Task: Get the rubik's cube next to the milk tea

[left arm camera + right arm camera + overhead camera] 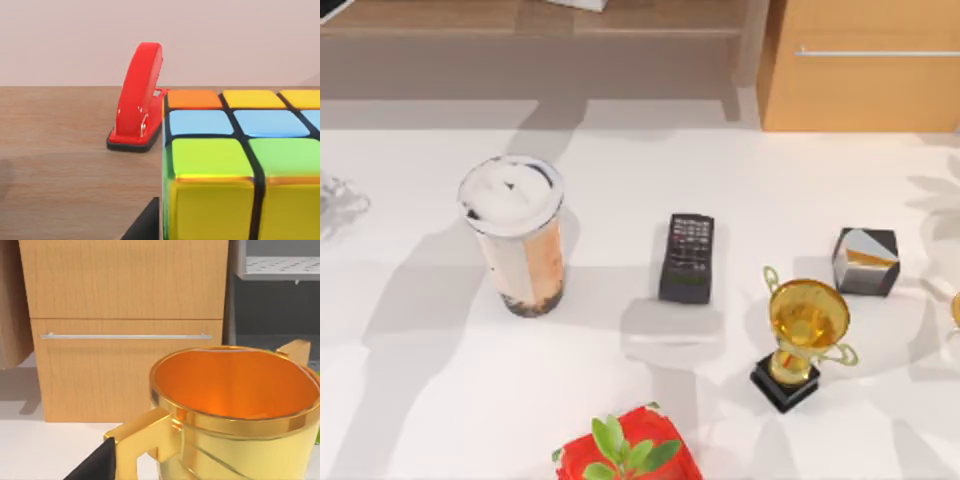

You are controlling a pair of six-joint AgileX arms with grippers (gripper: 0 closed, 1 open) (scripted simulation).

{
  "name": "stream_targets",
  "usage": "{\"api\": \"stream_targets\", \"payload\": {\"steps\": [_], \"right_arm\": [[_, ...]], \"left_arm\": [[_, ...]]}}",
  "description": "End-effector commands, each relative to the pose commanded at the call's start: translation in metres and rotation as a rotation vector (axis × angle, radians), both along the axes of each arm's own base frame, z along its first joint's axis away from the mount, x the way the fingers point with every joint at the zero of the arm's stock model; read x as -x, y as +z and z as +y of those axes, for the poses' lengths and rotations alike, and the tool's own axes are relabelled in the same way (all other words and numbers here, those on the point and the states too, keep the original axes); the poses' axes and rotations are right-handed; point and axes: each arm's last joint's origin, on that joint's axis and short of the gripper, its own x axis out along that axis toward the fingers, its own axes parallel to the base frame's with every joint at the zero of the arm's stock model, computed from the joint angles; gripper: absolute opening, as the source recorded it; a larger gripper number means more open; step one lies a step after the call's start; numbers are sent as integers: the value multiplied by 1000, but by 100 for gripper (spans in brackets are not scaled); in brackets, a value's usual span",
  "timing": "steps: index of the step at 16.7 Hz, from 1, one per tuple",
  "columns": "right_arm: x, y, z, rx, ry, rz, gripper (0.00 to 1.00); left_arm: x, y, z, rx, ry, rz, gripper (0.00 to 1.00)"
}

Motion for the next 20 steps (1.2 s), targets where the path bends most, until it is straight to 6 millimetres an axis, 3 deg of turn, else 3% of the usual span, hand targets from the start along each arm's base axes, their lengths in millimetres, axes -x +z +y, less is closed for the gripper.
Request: {"api": "stream_targets", "payload": {"steps": [7,16,20], "right_arm": [[0,0,0,0,0,0,100],[0,0,0,0,0,0,100],[0,0,0,0,0,0,100]], "left_arm": [[0,0,0,0,0,0,2],[1,1,-1,-1,-3,-1,0],[8,18,1,4,-15,-39,0]]}}
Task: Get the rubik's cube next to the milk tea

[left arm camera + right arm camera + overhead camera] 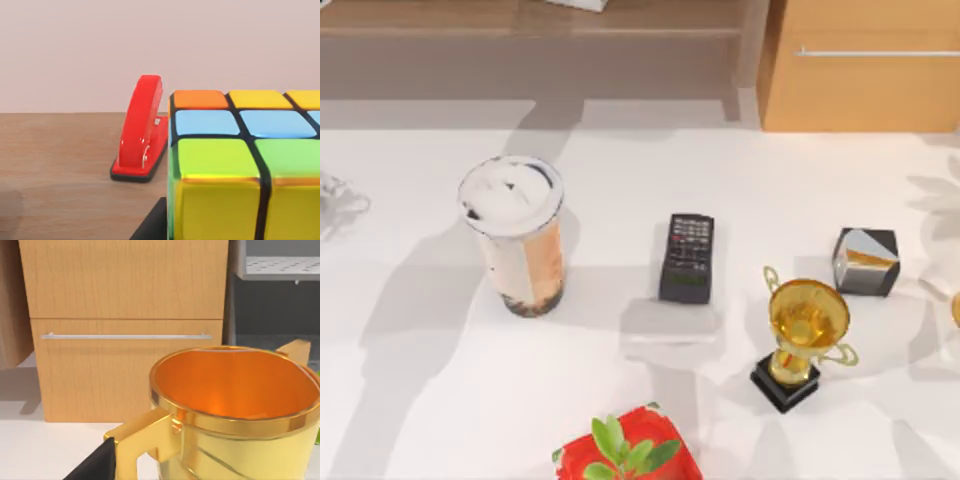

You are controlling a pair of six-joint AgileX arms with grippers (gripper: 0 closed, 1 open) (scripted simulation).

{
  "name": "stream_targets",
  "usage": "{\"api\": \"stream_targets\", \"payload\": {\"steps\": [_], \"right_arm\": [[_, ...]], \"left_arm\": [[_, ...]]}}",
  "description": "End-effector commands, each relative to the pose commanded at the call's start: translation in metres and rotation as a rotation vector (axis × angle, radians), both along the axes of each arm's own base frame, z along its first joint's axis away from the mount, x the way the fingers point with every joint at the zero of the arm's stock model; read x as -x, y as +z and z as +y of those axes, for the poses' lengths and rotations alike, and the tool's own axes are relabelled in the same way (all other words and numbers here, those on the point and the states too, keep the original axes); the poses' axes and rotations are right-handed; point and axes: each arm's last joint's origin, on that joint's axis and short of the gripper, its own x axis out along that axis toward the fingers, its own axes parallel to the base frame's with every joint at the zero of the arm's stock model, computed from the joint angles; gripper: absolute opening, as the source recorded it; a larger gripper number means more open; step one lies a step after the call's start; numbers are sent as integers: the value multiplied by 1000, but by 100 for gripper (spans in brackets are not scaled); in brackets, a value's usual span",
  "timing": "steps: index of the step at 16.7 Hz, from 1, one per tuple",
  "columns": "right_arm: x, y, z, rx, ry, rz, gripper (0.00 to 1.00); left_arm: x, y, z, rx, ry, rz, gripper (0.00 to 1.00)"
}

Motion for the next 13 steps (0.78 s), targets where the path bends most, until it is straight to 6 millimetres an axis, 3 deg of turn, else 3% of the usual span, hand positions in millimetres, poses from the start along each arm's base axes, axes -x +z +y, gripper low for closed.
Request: {"api": "stream_targets", "payload": {"steps": [10,13], "right_arm": [[0,0,0,0,0,0,100],[0,0,0,0,0,0,100]], "left_arm": [[-6,-6,-3,-6,8,36,0],[8,20,12,-5,-28,22,0]]}}
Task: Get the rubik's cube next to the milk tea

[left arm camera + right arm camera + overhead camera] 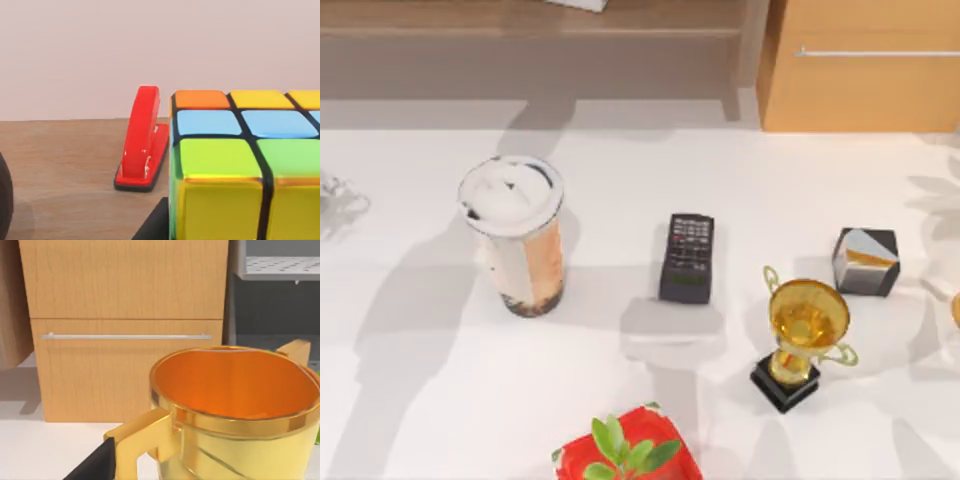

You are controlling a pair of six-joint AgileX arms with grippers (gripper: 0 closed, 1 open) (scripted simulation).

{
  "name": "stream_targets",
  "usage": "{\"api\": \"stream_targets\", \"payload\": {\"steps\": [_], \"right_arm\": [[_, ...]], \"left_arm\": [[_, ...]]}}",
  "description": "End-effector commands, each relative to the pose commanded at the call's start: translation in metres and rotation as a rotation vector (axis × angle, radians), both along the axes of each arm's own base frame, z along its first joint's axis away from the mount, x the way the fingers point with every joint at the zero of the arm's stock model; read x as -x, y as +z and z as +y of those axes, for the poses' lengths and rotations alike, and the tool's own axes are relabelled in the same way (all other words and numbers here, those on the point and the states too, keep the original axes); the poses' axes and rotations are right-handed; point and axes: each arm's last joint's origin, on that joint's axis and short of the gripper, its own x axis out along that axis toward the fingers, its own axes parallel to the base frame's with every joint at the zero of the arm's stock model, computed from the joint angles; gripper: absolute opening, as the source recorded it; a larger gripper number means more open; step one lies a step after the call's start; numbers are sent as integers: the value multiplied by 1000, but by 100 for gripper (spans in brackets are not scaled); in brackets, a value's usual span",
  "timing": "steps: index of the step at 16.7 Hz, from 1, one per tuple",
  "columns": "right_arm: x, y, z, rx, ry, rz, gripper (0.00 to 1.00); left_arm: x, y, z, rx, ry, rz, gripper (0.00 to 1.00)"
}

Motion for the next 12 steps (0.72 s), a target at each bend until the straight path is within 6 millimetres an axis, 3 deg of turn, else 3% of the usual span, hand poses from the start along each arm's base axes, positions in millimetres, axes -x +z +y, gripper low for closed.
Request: {"api": "stream_targets", "payload": {"steps": [3,6,9,12], "right_arm": [[0,0,0,0,0,0,100],[0,0,0,0,0,0,100],[0,0,0,0,0,0,100],[0,0,0,0,0,0,100]], "left_arm": [[28,31,37,-18,-49,45,0],[58,33,73,-49,-96,223,0],[68,-13,103,-66,-96,575,0],[64,-95,134,-49,-28,1002,0]]}}
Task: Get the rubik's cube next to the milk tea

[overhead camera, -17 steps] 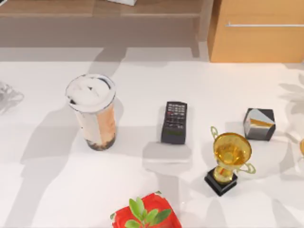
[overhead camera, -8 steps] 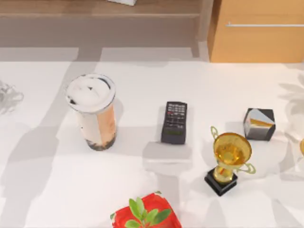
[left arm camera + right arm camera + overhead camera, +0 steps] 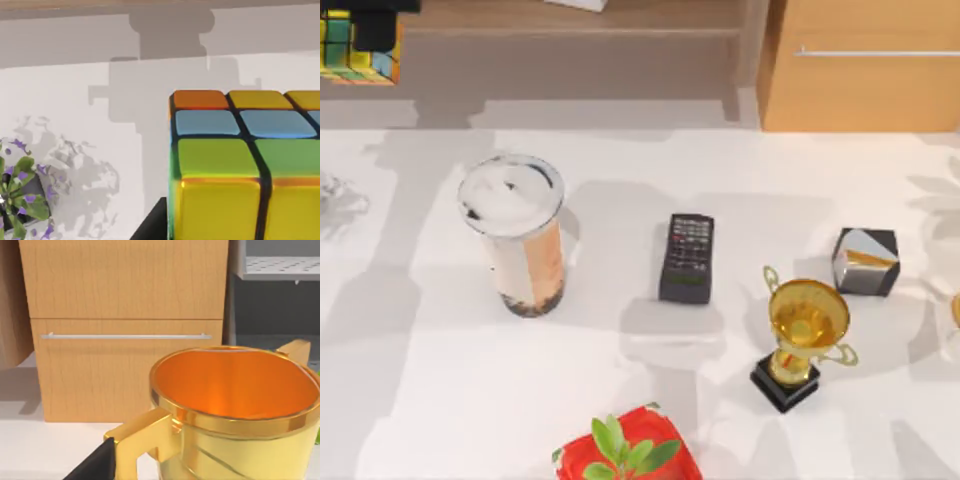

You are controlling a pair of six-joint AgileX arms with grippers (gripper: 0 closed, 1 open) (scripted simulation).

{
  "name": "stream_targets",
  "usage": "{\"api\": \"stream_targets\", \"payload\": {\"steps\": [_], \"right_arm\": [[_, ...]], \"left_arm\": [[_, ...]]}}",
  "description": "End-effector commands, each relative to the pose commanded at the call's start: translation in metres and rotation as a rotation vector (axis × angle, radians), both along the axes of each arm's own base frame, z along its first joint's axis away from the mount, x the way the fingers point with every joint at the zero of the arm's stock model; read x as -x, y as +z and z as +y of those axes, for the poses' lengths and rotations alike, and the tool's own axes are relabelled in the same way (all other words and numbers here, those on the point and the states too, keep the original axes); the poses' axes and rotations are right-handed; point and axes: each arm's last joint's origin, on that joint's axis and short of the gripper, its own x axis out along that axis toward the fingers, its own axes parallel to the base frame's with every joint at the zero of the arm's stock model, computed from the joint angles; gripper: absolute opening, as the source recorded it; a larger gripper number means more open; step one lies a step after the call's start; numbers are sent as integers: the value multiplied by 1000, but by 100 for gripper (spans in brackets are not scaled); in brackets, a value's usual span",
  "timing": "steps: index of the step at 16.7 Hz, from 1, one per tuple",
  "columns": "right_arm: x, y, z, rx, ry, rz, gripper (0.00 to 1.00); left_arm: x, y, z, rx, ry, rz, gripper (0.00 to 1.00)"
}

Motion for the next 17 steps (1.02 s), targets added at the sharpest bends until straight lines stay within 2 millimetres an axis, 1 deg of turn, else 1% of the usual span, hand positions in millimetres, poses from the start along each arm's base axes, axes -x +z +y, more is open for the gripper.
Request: {"api": "stream_targets", "payload": {"steps": [2,3,5,6,7,8,17], "right_arm": [[0,0,0,0,0,0,100],[0,0,0,0,0,0,100],[0,0,0,0,0,0,100],[0,0,0,0,0,0,100],[0,0,0,0,0,0,100],[0,0,0,0,0,0,100],[0,0,0,0,0,0,100]], "left_arm": [[-2,-55,13,-19,43,254,0],[-1,-78,15,-29,55,357,0],[1,-115,16,-50,64,507,0],[2,-127,14,-58,62,552,0],[3,-134,12,-62,58,577,0],[3,-136,11,-64,57,584,0],[3,-134,15,-64,66,572,0]]}}
